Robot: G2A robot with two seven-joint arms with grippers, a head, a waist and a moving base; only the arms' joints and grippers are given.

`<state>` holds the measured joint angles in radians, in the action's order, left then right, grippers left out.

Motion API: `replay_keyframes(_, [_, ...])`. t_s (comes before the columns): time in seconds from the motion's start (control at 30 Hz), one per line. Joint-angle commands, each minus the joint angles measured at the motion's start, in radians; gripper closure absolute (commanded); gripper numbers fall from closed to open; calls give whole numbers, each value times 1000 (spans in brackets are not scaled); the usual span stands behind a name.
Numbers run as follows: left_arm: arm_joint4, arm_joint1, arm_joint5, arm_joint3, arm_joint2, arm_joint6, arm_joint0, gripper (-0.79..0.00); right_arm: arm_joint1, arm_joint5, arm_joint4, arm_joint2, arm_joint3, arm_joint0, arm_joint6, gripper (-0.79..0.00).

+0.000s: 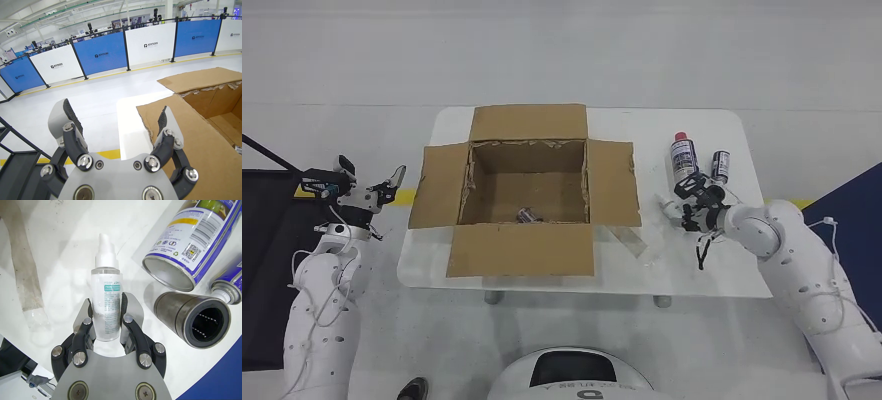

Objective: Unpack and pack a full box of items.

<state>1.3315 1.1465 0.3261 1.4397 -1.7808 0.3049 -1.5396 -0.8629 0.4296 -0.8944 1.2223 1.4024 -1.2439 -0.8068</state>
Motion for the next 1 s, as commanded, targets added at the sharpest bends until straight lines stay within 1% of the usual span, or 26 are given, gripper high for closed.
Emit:
replay_keyframes(0.0, [0,0,0,0,0,0,0,-785,3,1,-1,14,12,-13,5,-342])
replay_keyframes(0.03, [0,0,0,0,0,0,0,-785,4,0,-1,17,17,-16,4,-376])
replay_keyframes(0.1, [0,0,0,0,0,0,0,-785,5,-2,-3,24,28,-24,-3,-385])
replay_keyframes(0.27, [0,0,0,0,0,0,0,-785,4,-12,-5,21,32,-21,-19,-385])
replay_keyframes(0.37, [0,0,0,0,0,0,0,-785,4,0,-7,22,39,-23,-15,-391])
replay_keyframes(0.4, [0,0,0,0,0,0,0,-785,5,9,-8,26,44,-27,-10,-431])
replay_keyframes(0.47, [0,0,0,0,0,0,0,-785,9,40,-1,42,58,-40,11,-545])
replay_keyframes(0.5, [0,0,0,0,0,0,0,-785,13,76,14,68,75,-57,52,-705])
replay_keyframes(0.53, [0,0,0,0,0,0,0,-785,16,98,26,84,83,-70,81,-785])
replay_keyframes(0.57, [0,0,0,0,0,0,0,-785,21,139,47,114,98,-90,138,-785])
replay_keyframes(0.6, [0,0,0,0,0,0,0,-785,27,213,82,156,111,-124,211,-785])
replay_keyframes(0.73, [0,0,0,0,0,0,0,-785,39,360,158,254,125,-197,376,-785])
replay_keyframes(0.8, [0,0,0,0,0,0,0,-785,39,426,228,263,116,-207,413,-785])
replay_keyframes(0.83, [0,0,0,0,0,0,0,-785,40,494,290,256,100,-205,409,-785])
replay_keyframes(0.87, [0,0,0,0,0,0,0,-785,41,517,313,254,91,-203,403,-785])
replay_keyframes(0.97, [0,0,0,0,0,0,0,-785,41,517,313,254,91,-203,403,-785])
